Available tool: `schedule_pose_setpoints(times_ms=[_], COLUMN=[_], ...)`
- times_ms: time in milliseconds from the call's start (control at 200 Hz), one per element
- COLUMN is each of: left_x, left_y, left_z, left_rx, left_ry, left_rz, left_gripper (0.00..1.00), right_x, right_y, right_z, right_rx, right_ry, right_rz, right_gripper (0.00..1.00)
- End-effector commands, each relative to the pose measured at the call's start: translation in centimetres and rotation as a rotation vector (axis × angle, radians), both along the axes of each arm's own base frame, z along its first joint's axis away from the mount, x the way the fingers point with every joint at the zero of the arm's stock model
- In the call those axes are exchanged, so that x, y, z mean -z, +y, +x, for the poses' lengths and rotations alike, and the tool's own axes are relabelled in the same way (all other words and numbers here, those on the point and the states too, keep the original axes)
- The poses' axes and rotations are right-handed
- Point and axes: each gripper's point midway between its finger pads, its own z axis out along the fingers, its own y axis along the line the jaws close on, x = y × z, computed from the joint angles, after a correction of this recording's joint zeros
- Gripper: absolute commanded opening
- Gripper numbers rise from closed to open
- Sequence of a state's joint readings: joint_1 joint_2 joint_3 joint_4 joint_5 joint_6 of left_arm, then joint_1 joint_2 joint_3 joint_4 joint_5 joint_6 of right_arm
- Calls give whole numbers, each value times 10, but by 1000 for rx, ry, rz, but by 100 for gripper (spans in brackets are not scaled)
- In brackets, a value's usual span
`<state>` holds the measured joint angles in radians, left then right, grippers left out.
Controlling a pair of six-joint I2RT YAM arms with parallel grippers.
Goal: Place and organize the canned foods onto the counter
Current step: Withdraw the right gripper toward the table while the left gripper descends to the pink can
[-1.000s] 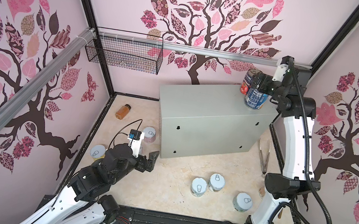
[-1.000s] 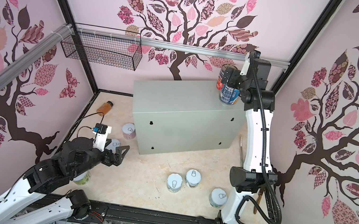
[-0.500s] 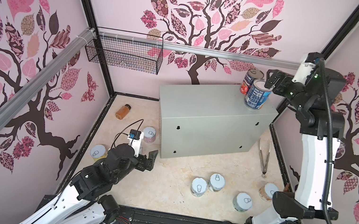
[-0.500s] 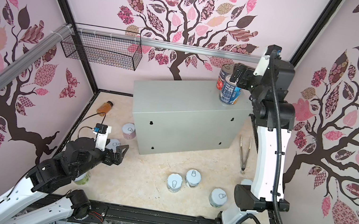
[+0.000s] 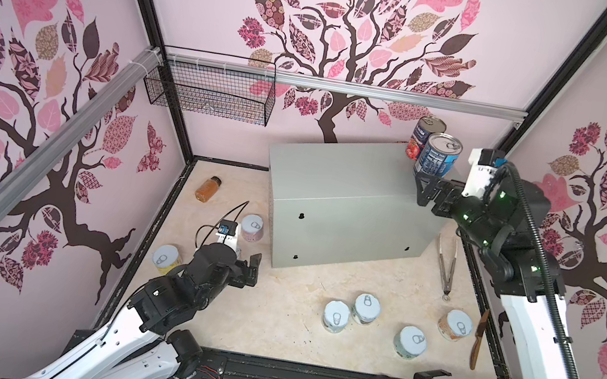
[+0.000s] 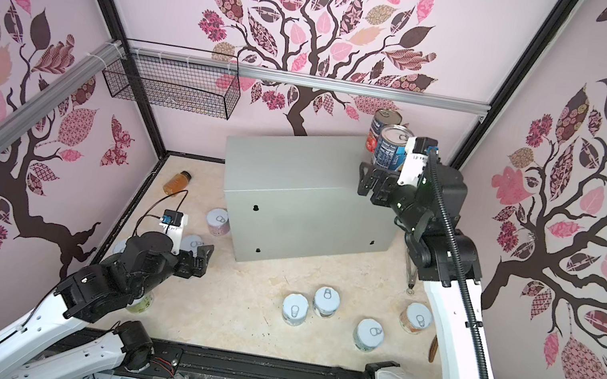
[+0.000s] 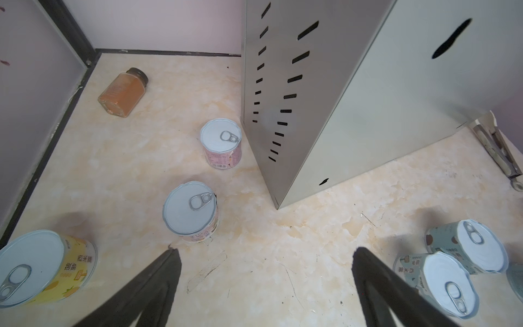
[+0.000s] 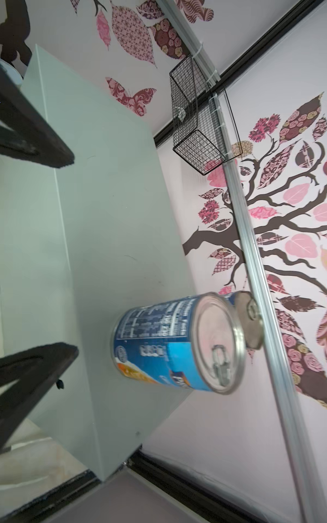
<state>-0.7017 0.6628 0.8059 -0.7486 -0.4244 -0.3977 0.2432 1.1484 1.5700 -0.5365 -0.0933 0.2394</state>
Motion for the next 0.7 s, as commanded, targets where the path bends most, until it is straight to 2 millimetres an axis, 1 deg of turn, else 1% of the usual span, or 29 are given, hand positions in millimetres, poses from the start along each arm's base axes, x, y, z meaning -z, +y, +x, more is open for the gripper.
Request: schedule_pose_setpoints(times_ms=[0,200,305,400,540,695], left_x=[-22,-13,-9,-2,9,24], left_y=[11,13,12,13,17,24], left_z=[0,4,11,21,38,60], left_rx=[-52,-80,-94,-106,-133,-164], left_ry=[-33,5,34,83,134,177], left_rz=[-37,-46,-54,-91,-121,-107], left_gripper=[98,98,98,98,98,98], right_x=[-20,22,50,82,138,184], right_y=[9,19,26,26,32,39], right_z=[-32,-65,-75,-79,-81,-84], right_rx=[-78,-171,-221,-221,-240,-268], right_ry=[-99,-54,-7,35,122,190], right_rz=[103,184,220,228,262,311], right_gripper=[100,100,100,100,100,100])
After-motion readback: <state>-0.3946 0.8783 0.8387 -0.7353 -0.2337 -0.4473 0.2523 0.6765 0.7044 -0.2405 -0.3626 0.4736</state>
